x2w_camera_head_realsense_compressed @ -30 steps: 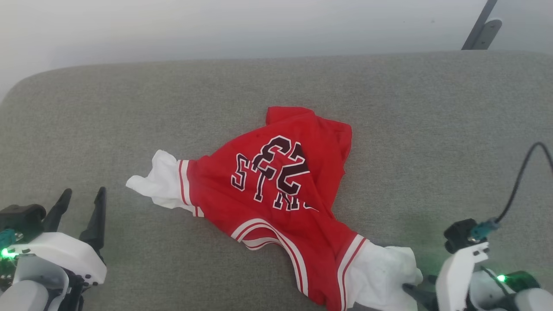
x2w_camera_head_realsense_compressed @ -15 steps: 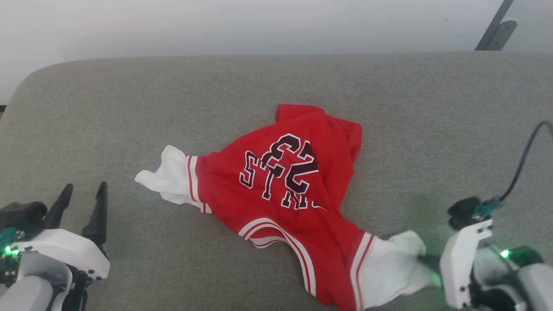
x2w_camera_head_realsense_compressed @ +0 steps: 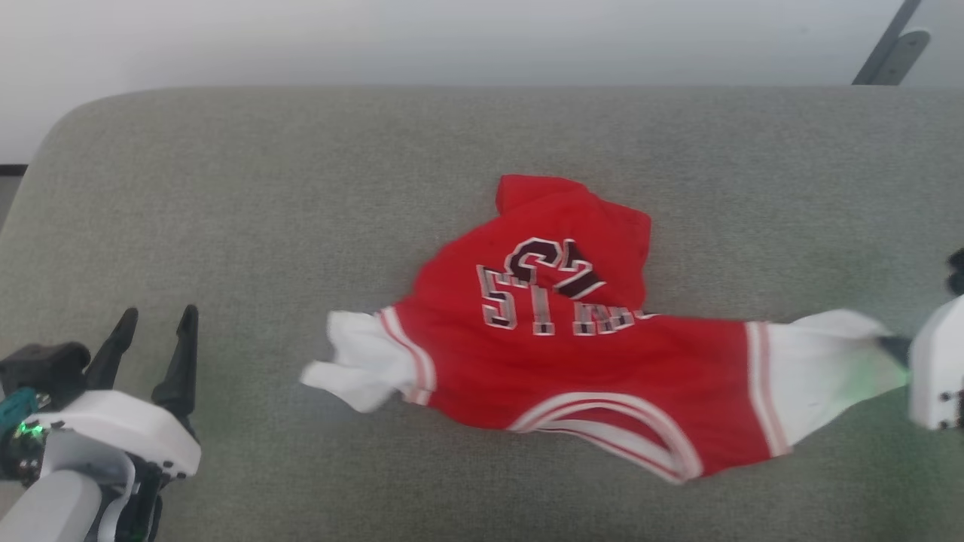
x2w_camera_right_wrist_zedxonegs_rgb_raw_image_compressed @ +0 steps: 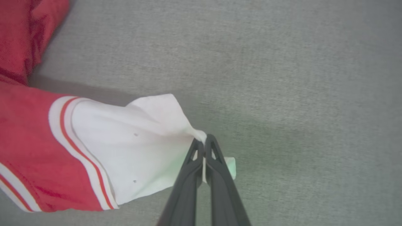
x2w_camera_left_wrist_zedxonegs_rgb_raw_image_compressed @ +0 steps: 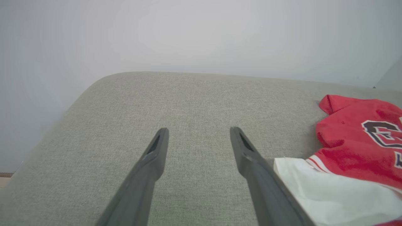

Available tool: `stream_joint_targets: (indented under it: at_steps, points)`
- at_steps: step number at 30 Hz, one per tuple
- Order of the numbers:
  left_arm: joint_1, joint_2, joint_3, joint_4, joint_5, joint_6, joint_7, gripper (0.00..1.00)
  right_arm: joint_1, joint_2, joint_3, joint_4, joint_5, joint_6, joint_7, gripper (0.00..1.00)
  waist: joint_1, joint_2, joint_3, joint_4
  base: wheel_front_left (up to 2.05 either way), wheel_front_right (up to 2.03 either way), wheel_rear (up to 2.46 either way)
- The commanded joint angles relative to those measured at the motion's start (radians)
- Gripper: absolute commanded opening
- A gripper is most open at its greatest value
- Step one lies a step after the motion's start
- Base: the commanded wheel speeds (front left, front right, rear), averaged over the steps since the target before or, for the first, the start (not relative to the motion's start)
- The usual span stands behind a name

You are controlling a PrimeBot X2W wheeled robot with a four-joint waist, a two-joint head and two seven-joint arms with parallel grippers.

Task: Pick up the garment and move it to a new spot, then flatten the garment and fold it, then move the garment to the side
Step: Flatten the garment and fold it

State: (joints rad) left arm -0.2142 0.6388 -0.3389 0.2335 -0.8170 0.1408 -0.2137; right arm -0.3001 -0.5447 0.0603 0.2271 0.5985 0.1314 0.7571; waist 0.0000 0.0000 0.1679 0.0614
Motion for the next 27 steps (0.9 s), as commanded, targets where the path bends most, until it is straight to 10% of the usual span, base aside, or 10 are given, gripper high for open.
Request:
stream_joint_targets:
  at_steps: [1, 11, 13, 14, 27]
  points:
    - [-0.022, -0.003, -0.002, 0.002, 0.004, -0.005, -0.005, 1.0, -0.018, -0.009, -0.015, 0.023, -0.011, -0.001, 0.002, 0.0, 0.0, 0.0, 0.005, 0.007, 0.0, 0.0, 0.0]
    - [-0.087, -0.03, -0.033, 0.027, 0.02, -0.026, 0.003, 1.0, -0.156, -0.004, -0.082, 0.303, -0.068, -0.001, -0.068, 0.05, 0.0, 0.0, 0.048, 0.059, 0.0, 0.0, 0.0]
    - [-0.101, -0.034, -0.042, 0.035, 0.023, -0.032, 0.007, 1.0, -0.176, 0.008, -0.074, 0.349, -0.07, -0.001, -0.086, 0.57, 0.0, 0.0, 0.051, 0.062, 0.0, 0.0, 0.0]
    - [-0.108, -0.036, -0.046, 0.037, 0.024, -0.034, 0.01, 1.0, -0.187, 0.011, -0.074, 0.365, -0.07, -0.001, -0.095, 0.98, 0.0, 0.0, 0.052, 0.063, 0.0, 0.0, 0.0]
    - [-0.086, 0.027, -0.055, 0.005, 0.002, -0.056, 0.079, 1.0, -0.215, 0.013, 0.024, 0.319, -0.031, -0.001, -0.181, 1.0, 0.0, 0.0, -0.012, -0.024, 0.0, 0.0, 0.0]
